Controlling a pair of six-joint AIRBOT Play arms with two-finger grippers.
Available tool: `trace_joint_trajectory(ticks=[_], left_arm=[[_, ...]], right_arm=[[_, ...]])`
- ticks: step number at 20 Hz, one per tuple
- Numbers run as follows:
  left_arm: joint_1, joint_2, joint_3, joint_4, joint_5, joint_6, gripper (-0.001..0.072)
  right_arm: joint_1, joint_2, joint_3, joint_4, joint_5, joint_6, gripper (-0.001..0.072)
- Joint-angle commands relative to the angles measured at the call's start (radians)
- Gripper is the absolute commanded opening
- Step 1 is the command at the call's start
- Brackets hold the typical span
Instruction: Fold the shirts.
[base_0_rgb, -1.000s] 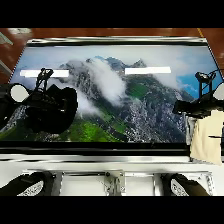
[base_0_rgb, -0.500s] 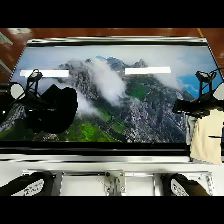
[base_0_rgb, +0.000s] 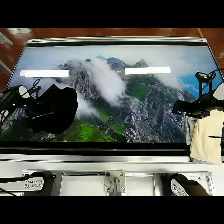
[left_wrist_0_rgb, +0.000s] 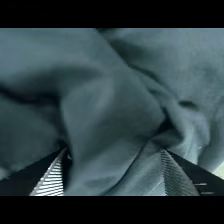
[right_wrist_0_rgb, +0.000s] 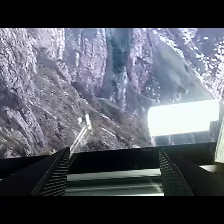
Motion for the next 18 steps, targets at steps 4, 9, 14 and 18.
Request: trace_joint_trajectory(ticks=[4,9,14,18], left_arm=[[-0.021,-0.017,0.025,-0.283,-0.004,0.218,0.0034],[-0.282,0.197,0.089,-0.563,0.009,0.417,0.0033],[-0.75,0.189,0.087,-0.628,0.207,0.401,0.0034],[-1.03,0.023,0.088,-0.642,0.406,0.328,0.0038]], right_arm=[[0.001,0.0,0.0,0.0,-0.045,0.0,0.0664],[0.002,0.027,0.001,0.002,-0.08,-0.014,0.0653],[0.002,0.139,0.054,0.001,-0.06,-0.014,0.0653],[0.002,0.181,0.063,0.0,0.033,-0.014,0.0653]])
